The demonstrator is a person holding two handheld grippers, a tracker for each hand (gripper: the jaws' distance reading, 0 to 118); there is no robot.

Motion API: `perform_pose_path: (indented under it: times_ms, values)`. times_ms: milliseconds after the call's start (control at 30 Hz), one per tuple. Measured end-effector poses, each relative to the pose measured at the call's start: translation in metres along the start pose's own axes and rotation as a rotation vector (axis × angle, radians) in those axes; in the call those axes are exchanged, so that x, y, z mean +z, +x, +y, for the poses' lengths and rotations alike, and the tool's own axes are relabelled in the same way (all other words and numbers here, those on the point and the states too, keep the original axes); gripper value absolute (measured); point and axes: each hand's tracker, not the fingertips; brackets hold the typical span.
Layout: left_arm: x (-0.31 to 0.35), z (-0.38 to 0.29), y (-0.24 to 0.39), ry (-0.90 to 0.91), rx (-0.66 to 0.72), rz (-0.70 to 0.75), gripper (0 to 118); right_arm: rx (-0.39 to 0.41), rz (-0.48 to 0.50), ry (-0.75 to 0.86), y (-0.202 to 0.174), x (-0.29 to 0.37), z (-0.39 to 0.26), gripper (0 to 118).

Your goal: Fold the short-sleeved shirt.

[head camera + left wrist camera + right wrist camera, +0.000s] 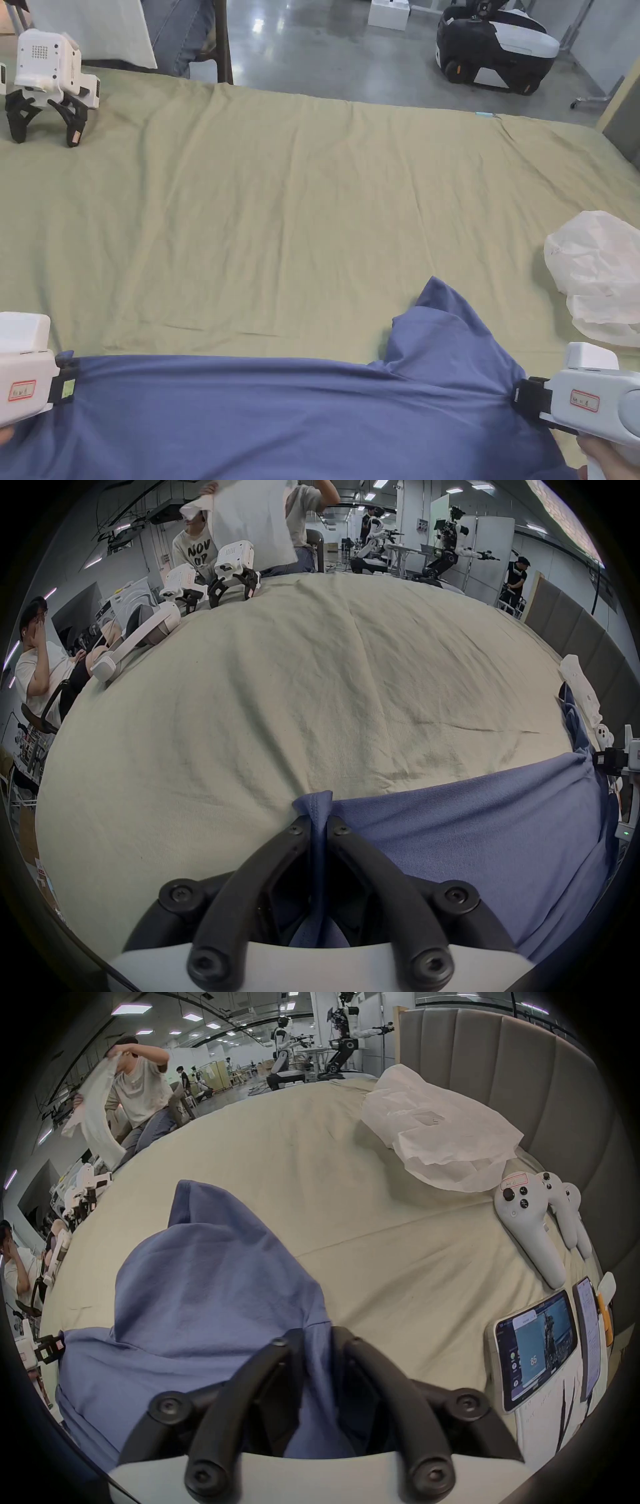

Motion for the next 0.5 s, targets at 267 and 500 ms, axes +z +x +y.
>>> perform_pose_path:
  times_ms: [267, 500]
  values:
    - [0.025, -0.001, -0.008, 0.032, 0.02, -0.026, 4, 0.101, -0.004, 0.064, -0.012, 0.026, -0.005, 3]
    - [0.065, -0.015, -0.023, 0.081, 0.025, -0.099, 4, 0.103, 0.035, 0.126, -0.004, 0.068, -0.018, 3]
